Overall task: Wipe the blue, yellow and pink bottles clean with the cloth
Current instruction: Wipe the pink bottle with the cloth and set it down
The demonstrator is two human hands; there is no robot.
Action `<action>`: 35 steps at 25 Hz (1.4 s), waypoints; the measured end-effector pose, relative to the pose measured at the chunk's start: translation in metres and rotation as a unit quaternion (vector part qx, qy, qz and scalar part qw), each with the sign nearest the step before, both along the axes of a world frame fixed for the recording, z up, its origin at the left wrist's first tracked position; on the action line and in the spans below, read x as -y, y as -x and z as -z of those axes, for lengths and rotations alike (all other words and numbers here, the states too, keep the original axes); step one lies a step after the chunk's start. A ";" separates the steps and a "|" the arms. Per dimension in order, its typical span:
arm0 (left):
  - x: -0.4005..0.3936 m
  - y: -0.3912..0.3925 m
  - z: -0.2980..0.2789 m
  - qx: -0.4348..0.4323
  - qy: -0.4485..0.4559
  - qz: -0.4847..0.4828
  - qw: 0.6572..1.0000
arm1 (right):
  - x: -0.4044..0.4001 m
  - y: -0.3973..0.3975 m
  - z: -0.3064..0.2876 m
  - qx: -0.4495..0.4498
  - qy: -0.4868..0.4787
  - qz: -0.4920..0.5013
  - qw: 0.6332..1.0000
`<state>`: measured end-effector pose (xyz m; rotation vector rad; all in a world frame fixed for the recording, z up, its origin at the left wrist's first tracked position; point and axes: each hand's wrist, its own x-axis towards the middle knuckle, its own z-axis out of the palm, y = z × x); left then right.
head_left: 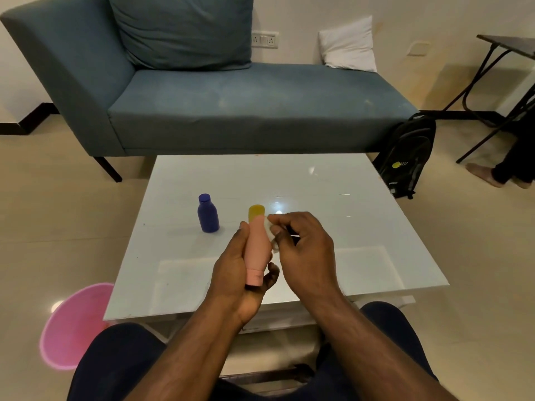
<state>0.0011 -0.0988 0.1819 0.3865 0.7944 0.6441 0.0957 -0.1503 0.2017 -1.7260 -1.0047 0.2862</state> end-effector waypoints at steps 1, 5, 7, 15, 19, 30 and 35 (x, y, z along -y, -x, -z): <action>-0.001 0.000 -0.002 0.004 0.001 -0.004 1.000 | 0.000 0.004 -0.001 -0.002 0.000 -0.005 1.000; -0.011 0.002 -0.006 0.060 0.060 0.004 0.996 | 0.019 0.030 0.013 0.007 0.000 -0.037 0.999; -0.016 0.004 -0.003 0.059 0.076 0.015 0.995 | 0.027 0.036 0.020 0.021 0.007 -0.054 0.998; -0.021 0.005 0.011 0.059 0.016 -0.022 0.998 | 0.030 0.038 0.018 0.096 0.027 -0.093 0.991; -0.017 0.006 0.009 0.077 0.036 -0.006 0.996 | 0.021 0.032 0.018 -0.008 0.049 -0.033 0.998; -0.010 0.005 0.006 0.047 -0.111 -0.079 0.990 | 0.013 0.027 0.014 -0.339 0.054 -0.058 0.938; -0.011 0.003 0.007 0.007 -0.142 -0.087 0.986 | 0.015 0.031 0.014 -0.267 0.067 -0.063 0.959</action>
